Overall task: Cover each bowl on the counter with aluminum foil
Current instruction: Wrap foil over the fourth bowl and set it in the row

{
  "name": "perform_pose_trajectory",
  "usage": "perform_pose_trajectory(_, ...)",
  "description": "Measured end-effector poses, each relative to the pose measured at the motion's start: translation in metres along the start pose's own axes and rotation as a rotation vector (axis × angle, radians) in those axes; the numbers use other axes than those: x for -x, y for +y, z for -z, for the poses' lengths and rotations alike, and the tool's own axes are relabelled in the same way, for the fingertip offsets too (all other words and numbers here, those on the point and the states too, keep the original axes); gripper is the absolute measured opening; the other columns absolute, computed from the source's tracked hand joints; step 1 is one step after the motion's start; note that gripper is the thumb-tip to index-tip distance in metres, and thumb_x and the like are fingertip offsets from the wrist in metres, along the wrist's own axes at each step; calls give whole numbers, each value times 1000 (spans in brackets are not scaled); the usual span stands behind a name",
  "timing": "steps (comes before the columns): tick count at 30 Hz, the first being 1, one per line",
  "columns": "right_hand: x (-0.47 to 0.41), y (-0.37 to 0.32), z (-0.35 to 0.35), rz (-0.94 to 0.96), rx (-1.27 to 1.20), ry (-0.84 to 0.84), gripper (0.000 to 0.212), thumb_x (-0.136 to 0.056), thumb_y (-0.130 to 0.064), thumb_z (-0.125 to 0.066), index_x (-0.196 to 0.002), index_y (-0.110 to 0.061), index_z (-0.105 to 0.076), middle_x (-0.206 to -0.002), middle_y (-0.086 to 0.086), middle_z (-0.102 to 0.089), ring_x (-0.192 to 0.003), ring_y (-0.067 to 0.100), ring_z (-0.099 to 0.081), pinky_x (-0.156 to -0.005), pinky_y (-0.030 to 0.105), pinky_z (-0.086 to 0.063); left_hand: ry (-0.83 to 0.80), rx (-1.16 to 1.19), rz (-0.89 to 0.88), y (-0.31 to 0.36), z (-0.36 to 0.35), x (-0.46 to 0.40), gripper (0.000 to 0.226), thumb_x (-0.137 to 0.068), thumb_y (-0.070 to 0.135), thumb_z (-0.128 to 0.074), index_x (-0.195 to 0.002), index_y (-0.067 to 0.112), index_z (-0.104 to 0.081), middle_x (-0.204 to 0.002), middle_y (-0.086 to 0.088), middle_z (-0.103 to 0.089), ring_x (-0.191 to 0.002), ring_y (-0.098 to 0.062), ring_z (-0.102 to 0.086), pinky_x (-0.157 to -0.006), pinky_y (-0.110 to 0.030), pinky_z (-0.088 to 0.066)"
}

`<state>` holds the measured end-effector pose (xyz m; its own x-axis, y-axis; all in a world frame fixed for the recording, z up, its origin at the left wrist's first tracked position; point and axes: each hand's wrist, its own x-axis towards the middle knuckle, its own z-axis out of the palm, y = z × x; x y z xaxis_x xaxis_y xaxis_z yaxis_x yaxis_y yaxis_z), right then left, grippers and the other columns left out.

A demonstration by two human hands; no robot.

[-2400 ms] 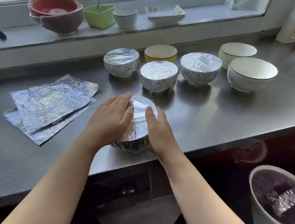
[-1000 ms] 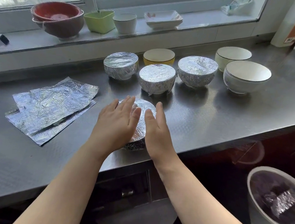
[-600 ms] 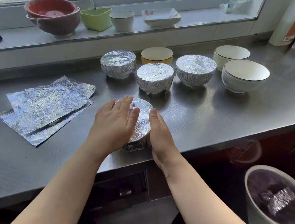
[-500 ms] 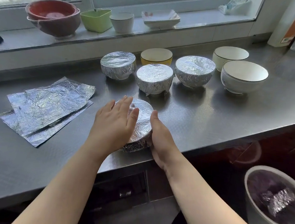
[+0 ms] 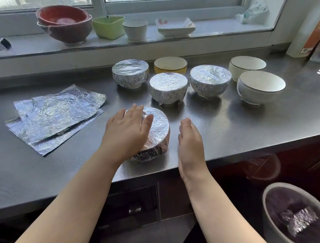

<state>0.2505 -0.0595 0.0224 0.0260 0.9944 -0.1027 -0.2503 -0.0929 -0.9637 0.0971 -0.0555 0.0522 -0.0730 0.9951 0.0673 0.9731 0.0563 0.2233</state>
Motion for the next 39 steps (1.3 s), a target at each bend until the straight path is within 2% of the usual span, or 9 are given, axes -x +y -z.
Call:
perform_pose_trajectory(4, 16, 5, -14, 118, 105, -86, 49, -99, -41, -41, -146, -26, -35, -127, -13, -43, -121, 2, -41, -111, 29, -30, -53, 38, 78, 7, 4, -2, 93, -81, 75, 5, -155, 23, -15, -164, 0, -11, -150, -26, -8, -120, -47, -7)
perform_pose_trajectory(10, 11, 4, -15, 144, 273, -164, 51, -105, -19, -38, -154, -16, -23, -159, -9, -25, -141, -4, -21, -115, 18, -16, -106, 154, 60, -6, 20, -11, 127, -55, 96, 14, -155, 24, -20, -161, 0, -23, -147, -28, -21, -117, -52, -19)
perform_pose_trajectory(19, -1, 3, -9, 108, 315, -212, 48, -105, -18, -36, -153, -17, -27, -158, -8, -28, -142, 0, -24, -117, 20, -18, -36, -19, 47, -9, 23, 16, 93, -78, 80, -2, -156, 29, -10, -164, 1, -13, -147, -29, -14, -115, -47, -17)
perform_pose_trajectory(24, -5, 3, -7, 131, 303, -223, 49, -105, -18, -36, -153, -18, -25, -157, -9, -30, -141, 1, -29, -118, 24, -21, 29, -91, -213, -20, 13, 13, 98, -73, 87, 6, -156, 35, -8, -164, 9, 0, -150, -15, 11, -119, -42, 1)
perform_pose_trajectory(27, -3, 6, -8, 180, 261, -126, 50, -105, -28, -36, -153, -25, -26, -124, -17, -52, -107, -6, -54, -100, 18, -38, -15, -14, -298, -25, 12, 11, 108, -64, 93, 11, -154, 39, -15, -163, 11, -11, -151, -16, 2, -118, -41, -4)
perform_pose_trajectory(30, 2, 6, -9, 280, 280, -77, 53, -99, -45, -36, -150, -35, -25, -128, -14, -42, -118, -4, -40, -105, 17, -25, -28, 7, -312, -27, 10, 7, 108, -63, 95, 8, -153, 41, -17, -162, 11, -15, -151, -19, -6, -118, -42, -9)
perform_pose_trajectory(33, 7, 1, -17, 313, 347, -128, 62, -100, -46, -32, -155, -20, -18, -154, -17, -21, -134, -22, -16, -109, 4, -14, -33, -13, -308, -27, 9, 6, 108, -62, 96, 6, -153, 42, -16, -162, 10, -16, -150, -19, -8, -119, -41, -10)
perform_pose_trajectory(36, 10, 5, -25, 219, 391, -182, 78, -89, -56, -29, -156, -20, -11, -162, -10, -10, -145, -5, -9, -118, 17, -11, -36, -35, -297, -27, 8, 7, 101, -68, 92, 3, -154, 42, -15, -163, 11, -14, -151, -17, -6, -118, -40, -9)
perform_pose_trajectory(39, 11, 10, -23, 145, 369, -202, 81, -87, -59, -28, -156, -22, -7, -163, -11, -7, -143, -7, -8, -112, 12, -11, -32, -44, -285, -27, 7, 8, 95, -71, 86, 1, -154, 41, -15, -163, 12, -13, -150, -17, -5, -118, -38, -8)
